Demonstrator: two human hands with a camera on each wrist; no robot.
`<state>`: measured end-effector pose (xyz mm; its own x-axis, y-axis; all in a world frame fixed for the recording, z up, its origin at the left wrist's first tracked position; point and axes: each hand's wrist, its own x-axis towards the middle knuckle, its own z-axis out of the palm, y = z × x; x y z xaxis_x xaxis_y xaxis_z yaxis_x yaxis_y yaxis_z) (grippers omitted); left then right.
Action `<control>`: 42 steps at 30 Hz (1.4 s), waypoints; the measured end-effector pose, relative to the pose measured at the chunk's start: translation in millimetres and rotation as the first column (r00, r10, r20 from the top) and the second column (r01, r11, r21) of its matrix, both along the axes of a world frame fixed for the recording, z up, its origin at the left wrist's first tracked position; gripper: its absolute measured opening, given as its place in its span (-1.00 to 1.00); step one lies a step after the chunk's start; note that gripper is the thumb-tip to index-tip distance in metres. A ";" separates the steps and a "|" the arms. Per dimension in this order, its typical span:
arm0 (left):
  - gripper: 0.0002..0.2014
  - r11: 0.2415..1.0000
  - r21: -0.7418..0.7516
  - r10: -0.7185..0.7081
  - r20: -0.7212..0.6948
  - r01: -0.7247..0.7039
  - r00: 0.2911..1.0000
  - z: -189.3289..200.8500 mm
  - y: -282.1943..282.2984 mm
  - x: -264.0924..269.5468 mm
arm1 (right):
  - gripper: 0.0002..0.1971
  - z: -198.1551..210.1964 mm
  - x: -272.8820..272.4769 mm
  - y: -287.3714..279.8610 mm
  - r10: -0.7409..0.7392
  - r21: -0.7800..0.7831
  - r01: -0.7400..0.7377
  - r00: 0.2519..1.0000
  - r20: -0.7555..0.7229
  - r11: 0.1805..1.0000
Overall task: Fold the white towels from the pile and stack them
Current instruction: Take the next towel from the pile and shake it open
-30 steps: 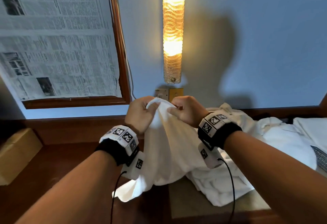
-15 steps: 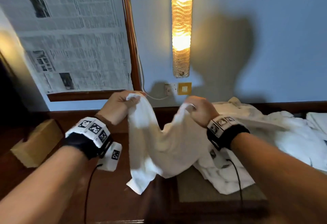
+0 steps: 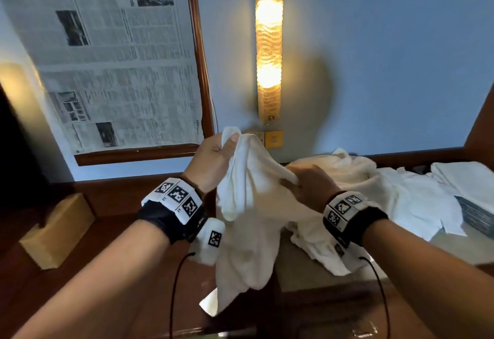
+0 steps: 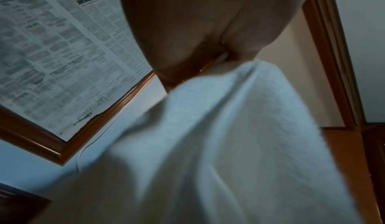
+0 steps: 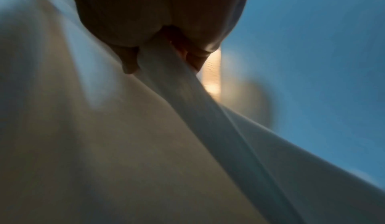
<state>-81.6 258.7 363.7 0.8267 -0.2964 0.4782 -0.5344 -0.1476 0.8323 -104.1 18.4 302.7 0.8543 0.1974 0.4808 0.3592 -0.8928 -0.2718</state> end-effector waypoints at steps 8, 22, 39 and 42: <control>-0.53 0.995 -0.091 0.035 -0.135 -0.048 0.990 -11.1 76.4 -31.5 | -0.77 5.5 -36.1 19.1 -0.231 0.392 0.213 0.973 -0.002 0.895; -0.66 0.998 0.056 0.002 -0.014 -0.001 1.000 -13.9 109.6 -110.7 | -0.79 73.3 -142.9 164.0 -0.113 -0.135 0.086 0.971 -0.209 0.987; -0.54 0.984 0.062 0.170 -0.030 -0.168 0.985 -40.5 205.6 -123.5 | -0.68 -1.8 -110.9 206.0 0.109 0.733 0.132 0.956 -0.271 0.667; -0.58 0.996 -0.012 0.092 -0.088 -0.094 0.992 -39.0 199.7 -122.4 | -0.81 33.1 -105.2 240.9 0.230 0.668 -0.104 0.968 -0.104 0.737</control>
<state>-204.0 458.5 324.7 0.8890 -0.2093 0.4073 -0.4444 -0.1798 0.8776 -209.3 259.3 335.9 0.9168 0.0367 0.3976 0.3778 -0.4023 -0.8339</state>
